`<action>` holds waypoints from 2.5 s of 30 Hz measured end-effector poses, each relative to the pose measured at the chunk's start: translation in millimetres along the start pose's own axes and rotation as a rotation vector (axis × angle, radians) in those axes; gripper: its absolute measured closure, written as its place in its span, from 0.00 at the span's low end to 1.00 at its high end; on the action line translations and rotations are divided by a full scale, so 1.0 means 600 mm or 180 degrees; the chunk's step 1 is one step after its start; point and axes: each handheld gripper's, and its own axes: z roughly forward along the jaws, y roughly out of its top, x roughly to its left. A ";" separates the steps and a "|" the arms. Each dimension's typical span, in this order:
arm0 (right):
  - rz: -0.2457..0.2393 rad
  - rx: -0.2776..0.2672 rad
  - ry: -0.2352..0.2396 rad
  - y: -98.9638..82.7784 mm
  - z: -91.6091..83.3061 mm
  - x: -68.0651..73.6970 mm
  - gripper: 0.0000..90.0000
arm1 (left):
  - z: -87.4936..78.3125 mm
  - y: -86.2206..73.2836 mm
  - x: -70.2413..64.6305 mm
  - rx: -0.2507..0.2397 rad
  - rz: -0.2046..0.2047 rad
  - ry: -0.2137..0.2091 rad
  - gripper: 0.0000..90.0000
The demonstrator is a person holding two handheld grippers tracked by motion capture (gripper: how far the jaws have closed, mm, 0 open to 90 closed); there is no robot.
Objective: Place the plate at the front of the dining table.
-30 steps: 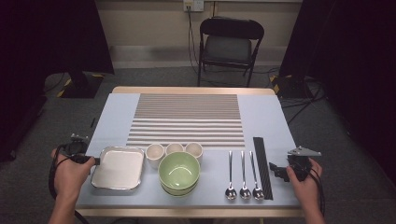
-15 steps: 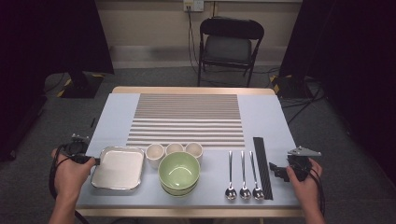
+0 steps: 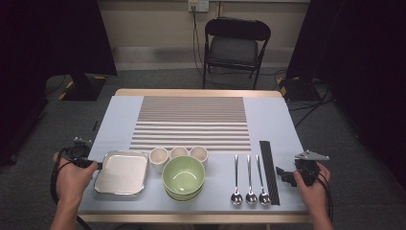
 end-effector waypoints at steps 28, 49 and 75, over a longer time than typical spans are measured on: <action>0.0002 0.0002 0.0004 0.000 0.000 0.000 0.15 | -0.009 -0.003 0.024 -0.0060 -0.0136 -0.0156 0.96; 0.0006 -0.0001 0.0006 0.000 0.000 -0.001 0.15 | -0.022 -0.003 0.055 -0.0123 -0.0508 -0.0511 0.99; 0.0002 -0.0005 0.0007 0.000 0.000 -0.001 0.15 | -0.049 0.063 0.035 -0.0191 -0.0619 -0.0647 0.99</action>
